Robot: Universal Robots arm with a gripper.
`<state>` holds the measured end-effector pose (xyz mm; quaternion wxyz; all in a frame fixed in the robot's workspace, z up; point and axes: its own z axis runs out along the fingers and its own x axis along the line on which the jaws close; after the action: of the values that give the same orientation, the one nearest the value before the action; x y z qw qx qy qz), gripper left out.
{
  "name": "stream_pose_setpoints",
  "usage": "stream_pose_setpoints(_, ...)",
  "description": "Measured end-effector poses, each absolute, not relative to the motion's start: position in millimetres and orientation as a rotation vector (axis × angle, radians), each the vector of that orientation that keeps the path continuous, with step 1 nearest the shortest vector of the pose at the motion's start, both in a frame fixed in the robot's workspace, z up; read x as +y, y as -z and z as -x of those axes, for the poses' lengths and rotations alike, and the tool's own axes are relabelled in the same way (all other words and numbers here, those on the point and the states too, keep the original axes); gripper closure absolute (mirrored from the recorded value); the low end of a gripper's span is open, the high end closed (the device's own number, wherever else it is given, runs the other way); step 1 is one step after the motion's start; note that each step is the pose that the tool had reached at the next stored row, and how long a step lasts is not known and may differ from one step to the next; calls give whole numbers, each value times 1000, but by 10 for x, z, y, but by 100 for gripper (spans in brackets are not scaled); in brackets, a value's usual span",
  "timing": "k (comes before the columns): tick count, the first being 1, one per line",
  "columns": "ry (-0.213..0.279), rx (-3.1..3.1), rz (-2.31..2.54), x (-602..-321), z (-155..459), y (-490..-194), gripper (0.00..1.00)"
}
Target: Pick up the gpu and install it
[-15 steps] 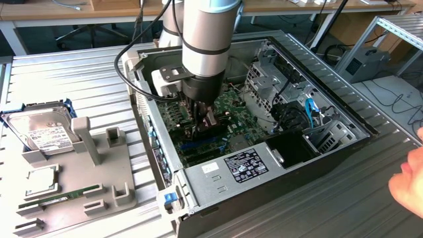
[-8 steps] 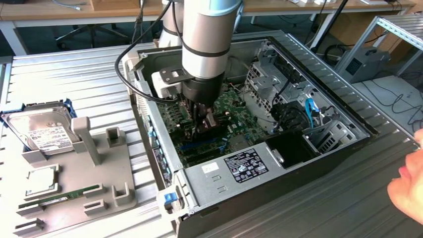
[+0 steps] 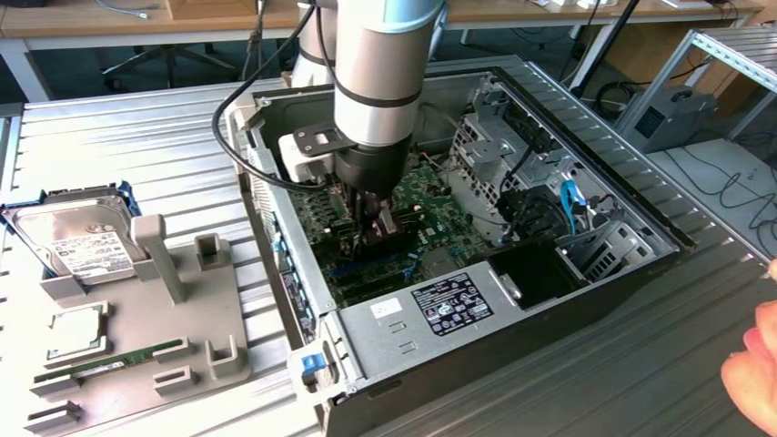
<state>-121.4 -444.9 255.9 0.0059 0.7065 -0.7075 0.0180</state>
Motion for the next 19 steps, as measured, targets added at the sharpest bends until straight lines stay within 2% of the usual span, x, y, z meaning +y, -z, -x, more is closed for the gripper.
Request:
stream_pose_setpoints(8, -55, -2216, -2212, -4446, 1215, -2548, 73)
stream_pose_setpoints(9, -56, -2216, -2212, -4447, 1214, -2550, 67)
stream_pose_setpoints(10, -56, -2215, -2211, -4448, 1214, -2554, 67)
stream_pose_setpoints(11, -56, -2215, -2211, -4448, 1214, -2555, 60)
stream_pose_setpoints(15, -56, -2214, -2211, -4449, 1214, -2571, 60)
stream_pose_setpoints(19, -57, -2214, -2211, -4416, 1214, -2730, 60)
